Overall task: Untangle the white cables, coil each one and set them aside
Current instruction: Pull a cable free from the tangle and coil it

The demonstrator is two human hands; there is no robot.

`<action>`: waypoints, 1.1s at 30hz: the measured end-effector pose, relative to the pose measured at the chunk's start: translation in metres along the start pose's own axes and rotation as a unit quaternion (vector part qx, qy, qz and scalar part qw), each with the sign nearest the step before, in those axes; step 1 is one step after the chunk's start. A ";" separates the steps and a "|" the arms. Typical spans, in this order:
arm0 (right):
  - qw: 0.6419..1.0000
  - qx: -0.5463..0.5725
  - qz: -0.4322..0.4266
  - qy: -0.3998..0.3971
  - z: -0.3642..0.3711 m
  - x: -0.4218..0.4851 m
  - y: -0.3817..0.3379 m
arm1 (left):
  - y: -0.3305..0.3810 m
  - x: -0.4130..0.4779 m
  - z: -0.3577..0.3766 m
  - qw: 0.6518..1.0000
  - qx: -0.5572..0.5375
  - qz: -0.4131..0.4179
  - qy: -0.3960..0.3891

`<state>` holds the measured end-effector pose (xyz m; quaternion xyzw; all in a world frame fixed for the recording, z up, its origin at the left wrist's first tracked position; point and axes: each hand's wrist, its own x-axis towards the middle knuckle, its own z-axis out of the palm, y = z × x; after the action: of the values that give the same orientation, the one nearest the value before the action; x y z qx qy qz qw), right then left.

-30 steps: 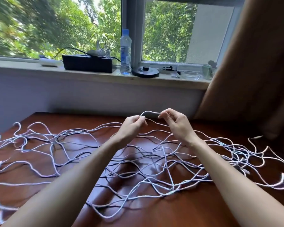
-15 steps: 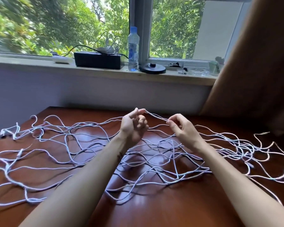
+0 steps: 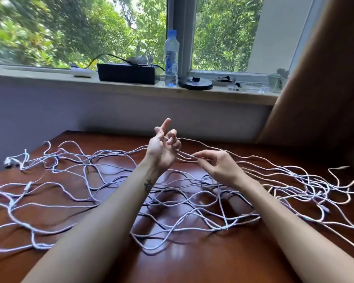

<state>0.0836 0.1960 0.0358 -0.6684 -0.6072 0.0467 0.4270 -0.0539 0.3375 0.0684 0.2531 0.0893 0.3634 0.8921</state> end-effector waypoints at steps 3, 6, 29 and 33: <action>0.998 -0.050 -0.048 0.012 0.002 -0.019 -0.012 | 0.006 -0.020 -0.001 0.999 -0.004 0.030 0.018; 0.995 -0.048 -0.080 0.028 0.003 -0.035 -0.023 | 0.012 -0.030 -0.002 0.998 -0.006 0.054 0.036; 0.954 -0.132 -0.068 0.262 -0.012 -0.009 -0.027 | -0.021 -0.027 -0.015 0.815 0.563 0.060 -0.127; 0.970 -0.081 -0.104 0.204 -0.014 -0.031 -0.029 | -0.027 -0.054 -0.013 0.817 0.550 -0.003 -0.173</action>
<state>0.0612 0.1592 0.0481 -0.6297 -0.5749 -0.1845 0.4888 -0.0812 0.2888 0.0416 0.7603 0.1189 0.2015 0.6060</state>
